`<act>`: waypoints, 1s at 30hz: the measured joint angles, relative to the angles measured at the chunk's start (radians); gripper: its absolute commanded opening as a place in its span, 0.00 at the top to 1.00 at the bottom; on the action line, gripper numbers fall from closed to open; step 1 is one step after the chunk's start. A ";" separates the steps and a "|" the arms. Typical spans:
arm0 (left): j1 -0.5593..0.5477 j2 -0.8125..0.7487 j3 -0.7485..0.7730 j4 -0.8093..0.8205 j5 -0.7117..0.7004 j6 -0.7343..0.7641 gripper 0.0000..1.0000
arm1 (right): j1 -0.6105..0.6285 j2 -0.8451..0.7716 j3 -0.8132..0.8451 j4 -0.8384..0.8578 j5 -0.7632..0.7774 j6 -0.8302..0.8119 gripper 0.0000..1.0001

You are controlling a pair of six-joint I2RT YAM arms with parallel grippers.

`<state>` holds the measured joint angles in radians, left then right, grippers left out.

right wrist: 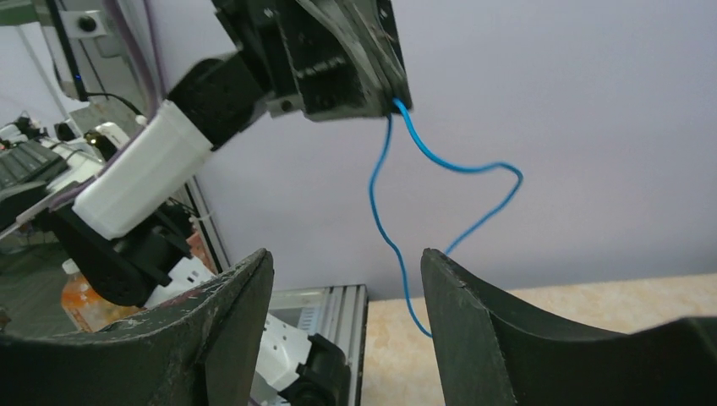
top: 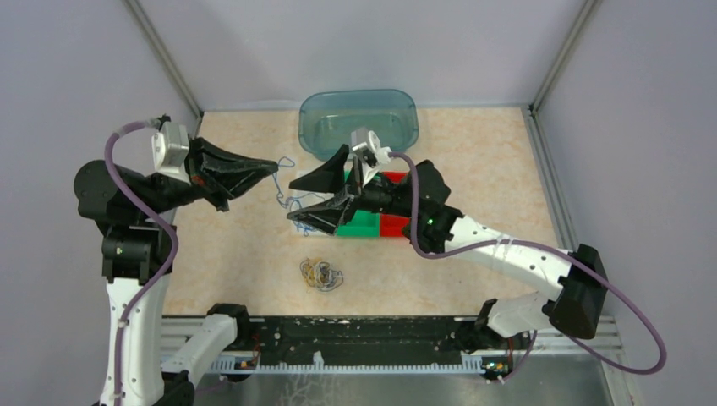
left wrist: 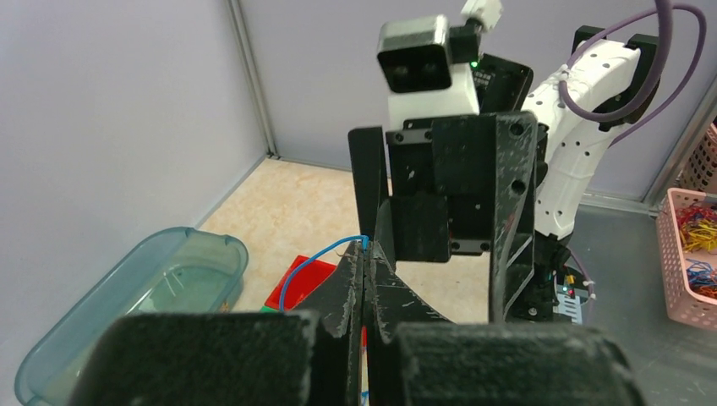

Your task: Untangle the cables

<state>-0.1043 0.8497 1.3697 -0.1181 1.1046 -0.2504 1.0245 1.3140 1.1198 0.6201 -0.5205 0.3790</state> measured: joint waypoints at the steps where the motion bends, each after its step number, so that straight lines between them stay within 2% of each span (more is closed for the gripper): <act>1: 0.000 -0.002 -0.004 0.000 0.000 -0.002 1.00 | -0.001 -0.005 0.000 0.018 -0.005 0.010 0.34; 8: 0.000 -0.011 -0.039 0.011 0.000 -0.030 1.00 | -0.002 0.006 0.000 0.122 -0.041 0.072 0.32; 17: 0.000 -0.016 -0.072 0.048 -0.001 -0.076 1.00 | -0.002 0.105 0.000 0.239 -0.060 0.177 0.33; 30: 0.000 -0.036 -0.101 0.081 -0.042 -0.069 1.00 | 0.010 0.162 0.000 0.344 -0.072 0.257 0.58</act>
<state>-0.1043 0.8135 1.2686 -0.0372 1.0630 -0.3195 1.0340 1.4757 1.1202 0.9642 -0.5922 0.6357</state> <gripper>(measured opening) 0.005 0.462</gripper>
